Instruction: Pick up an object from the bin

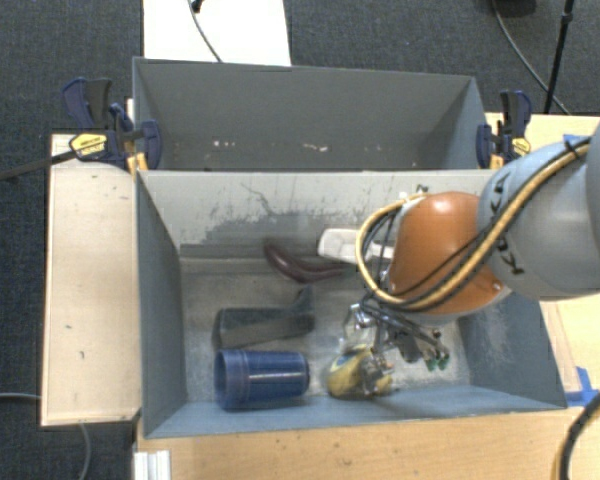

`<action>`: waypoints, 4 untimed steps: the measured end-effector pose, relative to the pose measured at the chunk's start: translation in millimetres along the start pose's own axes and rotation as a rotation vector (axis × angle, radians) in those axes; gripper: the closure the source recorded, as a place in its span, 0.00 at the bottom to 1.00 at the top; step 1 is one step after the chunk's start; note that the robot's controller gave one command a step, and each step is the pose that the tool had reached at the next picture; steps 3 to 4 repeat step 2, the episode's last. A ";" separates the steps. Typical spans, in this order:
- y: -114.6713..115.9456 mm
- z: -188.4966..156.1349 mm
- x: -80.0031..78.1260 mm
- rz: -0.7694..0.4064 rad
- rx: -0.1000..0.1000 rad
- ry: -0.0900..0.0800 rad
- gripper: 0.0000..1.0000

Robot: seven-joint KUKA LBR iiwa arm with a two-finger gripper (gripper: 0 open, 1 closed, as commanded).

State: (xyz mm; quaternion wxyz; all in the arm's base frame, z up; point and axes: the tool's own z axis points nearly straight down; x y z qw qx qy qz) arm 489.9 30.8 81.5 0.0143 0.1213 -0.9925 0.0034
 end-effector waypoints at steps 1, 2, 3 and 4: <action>0.8 2.4 -0.6 0.001 -0.001 -0.007 1.00; -4.4 -136.4 -0.8 -0.075 -0.002 -0.033 1.00; -4.4 -136.4 -0.8 -0.075 -0.002 -0.033 1.00; -4.4 -136.4 -0.8 -0.075 -0.002 -0.033 1.00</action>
Offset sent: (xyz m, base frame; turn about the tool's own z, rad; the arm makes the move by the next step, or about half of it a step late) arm 0.0045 -0.0029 0.1356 -0.0779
